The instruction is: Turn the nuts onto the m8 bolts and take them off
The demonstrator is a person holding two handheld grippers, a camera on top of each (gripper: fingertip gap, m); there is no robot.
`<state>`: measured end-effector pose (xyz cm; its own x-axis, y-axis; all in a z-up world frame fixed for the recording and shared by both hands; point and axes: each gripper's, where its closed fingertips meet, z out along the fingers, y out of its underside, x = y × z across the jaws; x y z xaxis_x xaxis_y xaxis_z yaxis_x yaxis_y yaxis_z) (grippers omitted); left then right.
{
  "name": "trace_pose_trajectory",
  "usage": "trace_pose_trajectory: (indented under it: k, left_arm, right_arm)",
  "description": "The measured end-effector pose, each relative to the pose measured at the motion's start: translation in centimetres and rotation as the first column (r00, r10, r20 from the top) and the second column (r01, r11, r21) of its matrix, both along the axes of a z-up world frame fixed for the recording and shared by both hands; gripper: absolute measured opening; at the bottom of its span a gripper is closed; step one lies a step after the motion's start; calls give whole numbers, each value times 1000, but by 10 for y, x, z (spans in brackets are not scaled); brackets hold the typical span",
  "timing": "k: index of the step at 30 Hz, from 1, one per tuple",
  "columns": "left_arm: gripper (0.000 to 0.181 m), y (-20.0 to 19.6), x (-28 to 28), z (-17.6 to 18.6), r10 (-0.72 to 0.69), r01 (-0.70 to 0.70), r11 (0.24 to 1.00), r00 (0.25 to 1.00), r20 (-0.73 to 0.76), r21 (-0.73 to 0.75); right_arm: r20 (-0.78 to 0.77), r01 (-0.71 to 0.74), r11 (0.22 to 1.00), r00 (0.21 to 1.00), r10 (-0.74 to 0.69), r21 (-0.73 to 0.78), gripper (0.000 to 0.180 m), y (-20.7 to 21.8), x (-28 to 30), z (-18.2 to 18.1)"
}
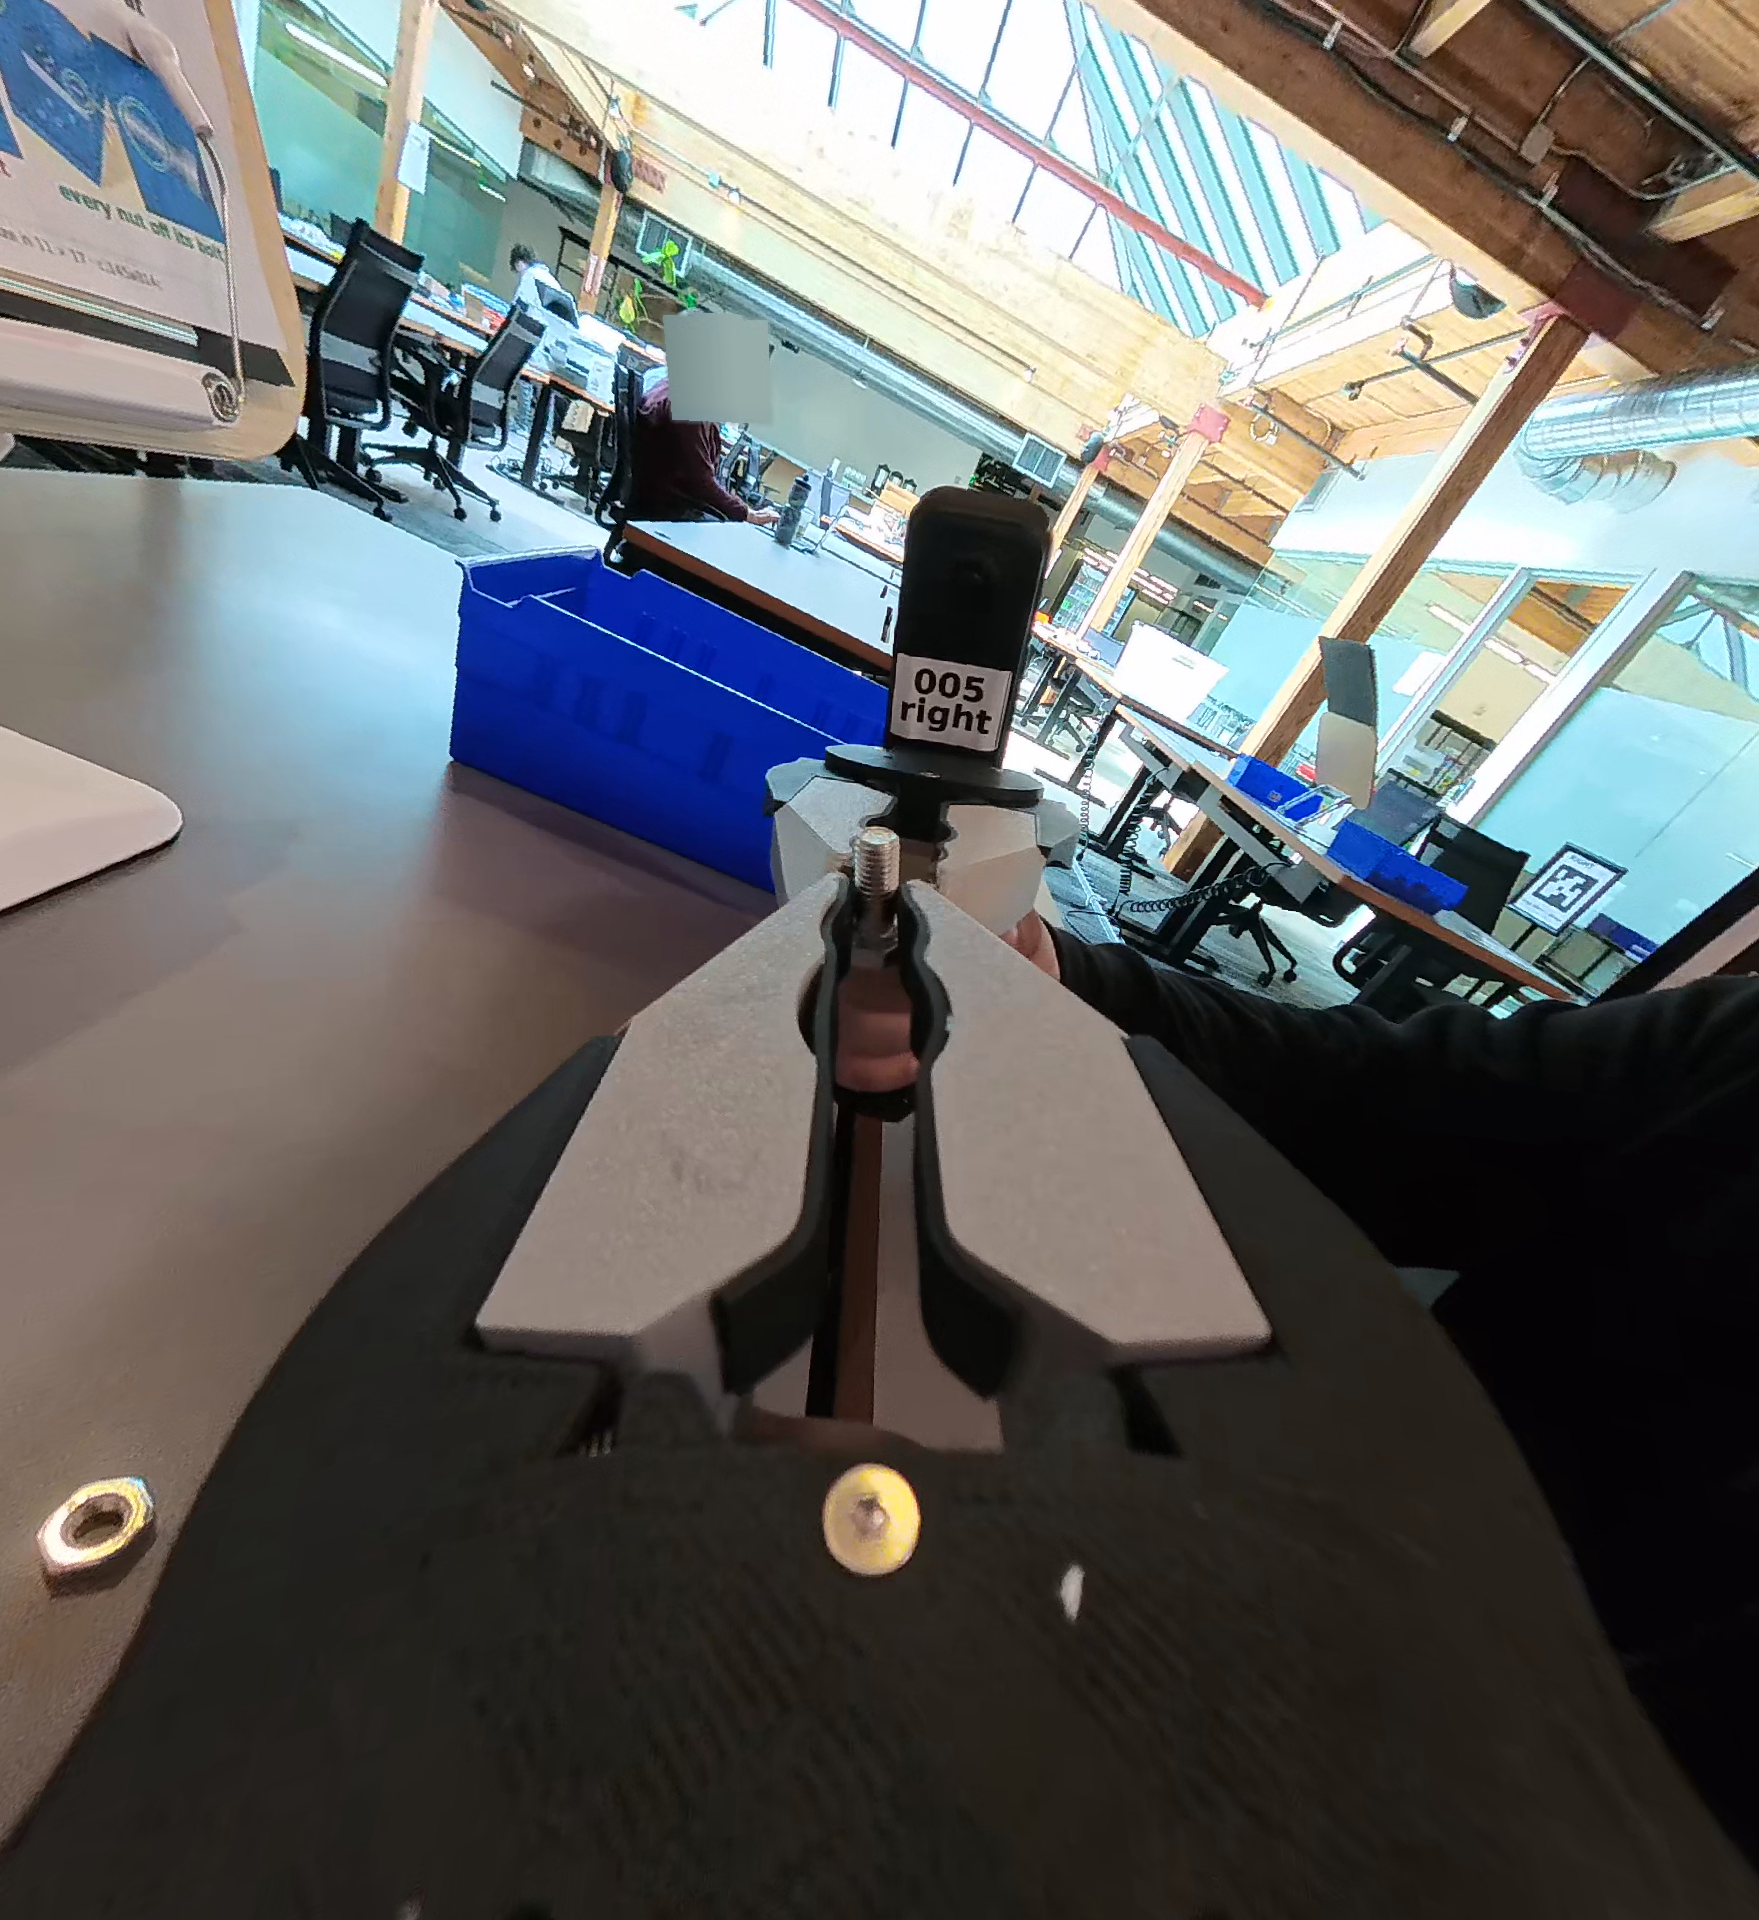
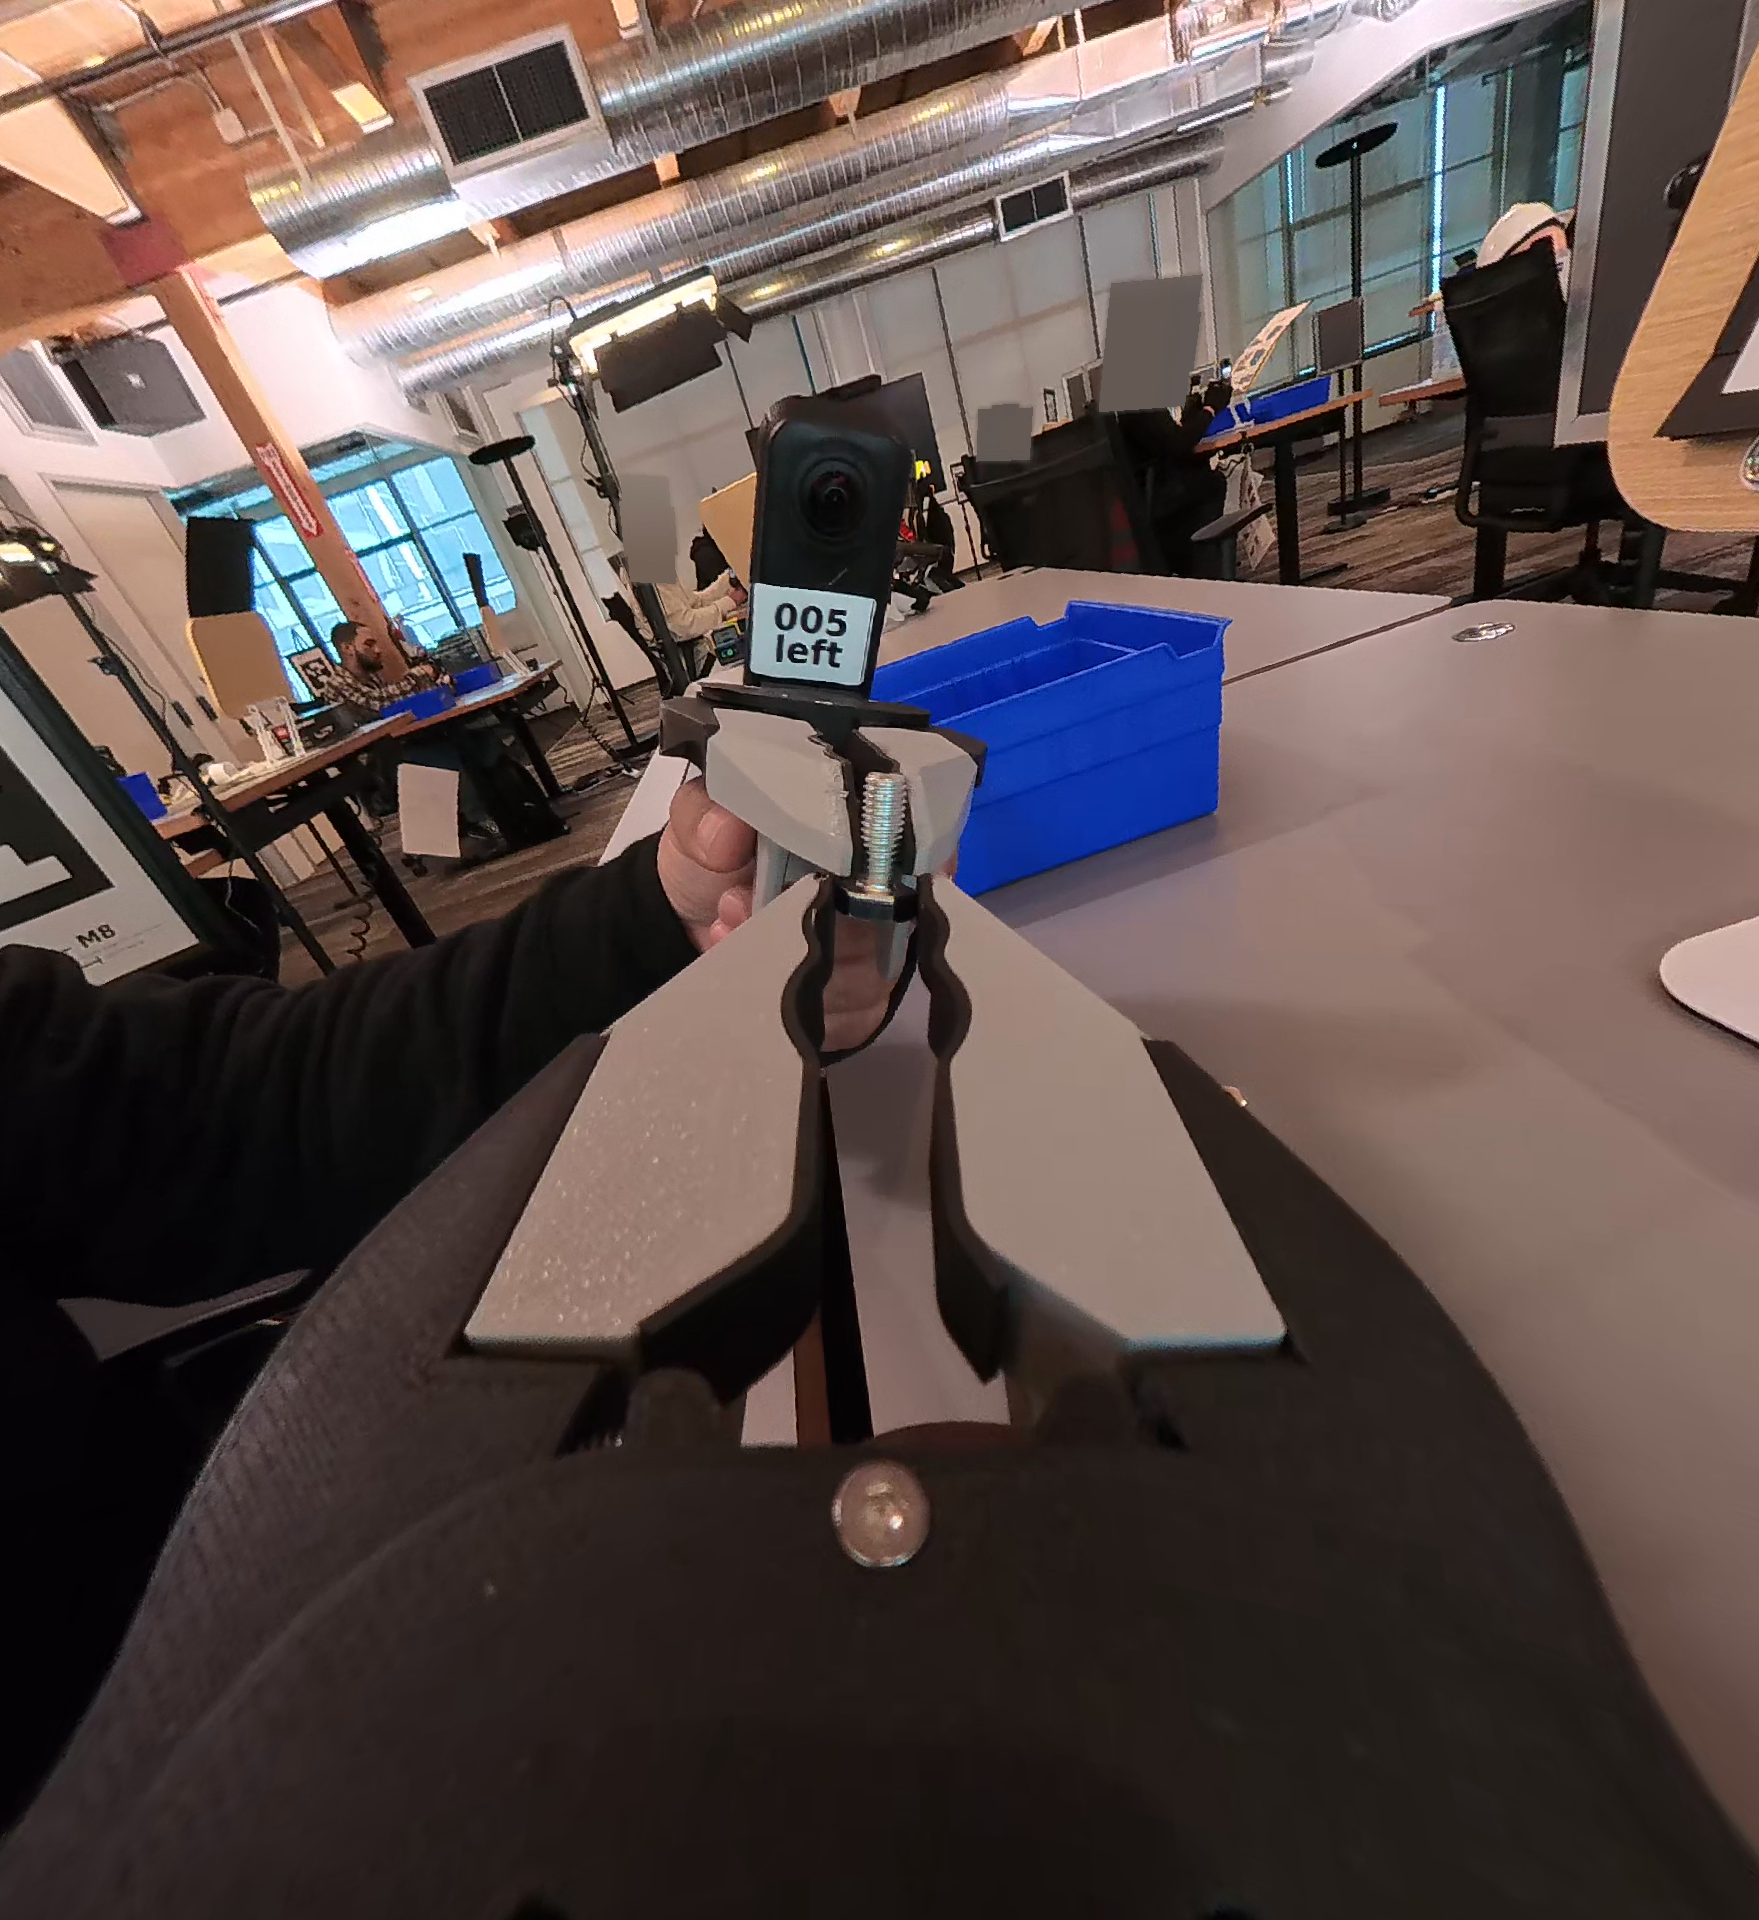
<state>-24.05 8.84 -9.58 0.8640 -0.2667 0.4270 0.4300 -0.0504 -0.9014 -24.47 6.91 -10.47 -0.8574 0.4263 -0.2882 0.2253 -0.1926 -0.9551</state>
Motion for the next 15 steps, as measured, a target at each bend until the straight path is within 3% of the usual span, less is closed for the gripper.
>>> trace_pose_trajectory:
  k: [6, 11, 15]
  left_arm:
    - [6, -1, 0, 0, -16, 16, 1000, 1000, 17, -6]
    - [5, -3, -9, -8, 60, -70, 995, 991, -119, -77]
    - [5, -23, -35, -5, 152, -161, 985, 981, -118, -64]
  right_arm:
    - [-4, 5, 1000, 1000, -5, 1, 12, 0, 0, 0]
    - [29, 39, 999, 999, -39, 13, 18, 4, -9, -9]
    - [47, 165, 964, 983, -178, 206, 19, 17, -27, -38]
